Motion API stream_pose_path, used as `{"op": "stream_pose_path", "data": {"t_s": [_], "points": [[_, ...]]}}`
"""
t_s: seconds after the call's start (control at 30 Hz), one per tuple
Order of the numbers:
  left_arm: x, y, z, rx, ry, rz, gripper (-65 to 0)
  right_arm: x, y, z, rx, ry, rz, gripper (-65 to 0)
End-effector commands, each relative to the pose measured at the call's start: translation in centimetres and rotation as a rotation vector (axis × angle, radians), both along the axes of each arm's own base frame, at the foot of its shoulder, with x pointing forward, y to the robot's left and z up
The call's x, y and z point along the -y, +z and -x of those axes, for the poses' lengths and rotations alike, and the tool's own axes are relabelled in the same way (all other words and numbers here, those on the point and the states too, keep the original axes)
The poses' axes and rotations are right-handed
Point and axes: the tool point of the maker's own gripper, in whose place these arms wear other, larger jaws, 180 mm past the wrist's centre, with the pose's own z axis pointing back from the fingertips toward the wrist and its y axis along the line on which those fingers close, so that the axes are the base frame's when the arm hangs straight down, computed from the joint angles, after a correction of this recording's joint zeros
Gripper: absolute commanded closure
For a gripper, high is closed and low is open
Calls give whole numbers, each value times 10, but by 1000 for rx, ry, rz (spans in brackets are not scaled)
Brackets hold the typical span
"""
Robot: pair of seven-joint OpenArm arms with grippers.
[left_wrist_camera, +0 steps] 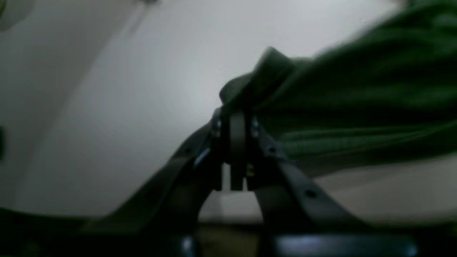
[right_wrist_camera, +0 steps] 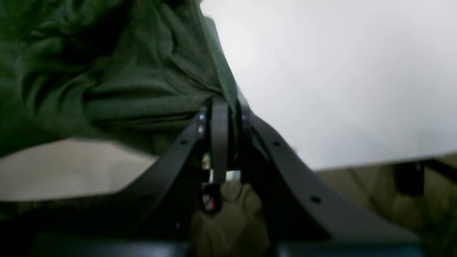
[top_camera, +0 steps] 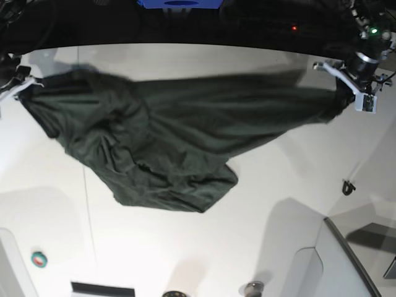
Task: Layout the t-shirt on the table in an organized manner, then fold the t-shirt properly
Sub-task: 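Lift the shirt with both grippers, stretch it, and lay it flat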
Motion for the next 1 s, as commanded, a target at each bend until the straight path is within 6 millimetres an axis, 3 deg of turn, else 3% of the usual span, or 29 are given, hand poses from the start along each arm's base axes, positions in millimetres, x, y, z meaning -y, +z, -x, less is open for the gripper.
{"op": "stream_pose_path", "data": {"t_s": [0.0,0.1,0.23,0.4,0.6,0.73,0.8,0.87,0.97], "points": [[-4,14,-4,30,-13,-21,0,6,7,0,11,4,20,-35],[-11,17,4,-8,-38,-55,0,1,5,8,-19,53,29,-35],[-14,19,7,-12,-38,-68,0,-3,17,14,-40,127,77,-35],[-25,16,27,-52,-11,-80,0,-3,8,39,-165,136,68,-35],[-20,20,36,-73,-51,-98,0,-1,8,48,-215,150,79,-35],[-24,39,4,-15,-65,-137,0,14,32,12,-179,165,137,-35],[-34,55,-23,14,-48,-174,0,26,52,-15,-119,168,182,-35],[-36,72,-52,57,-42,-192,0,36,79,-50,-24,169,228,-35],[-26,111,-111,158,-53,-203,0,33,134,-125,154,224,279,-38]]}}
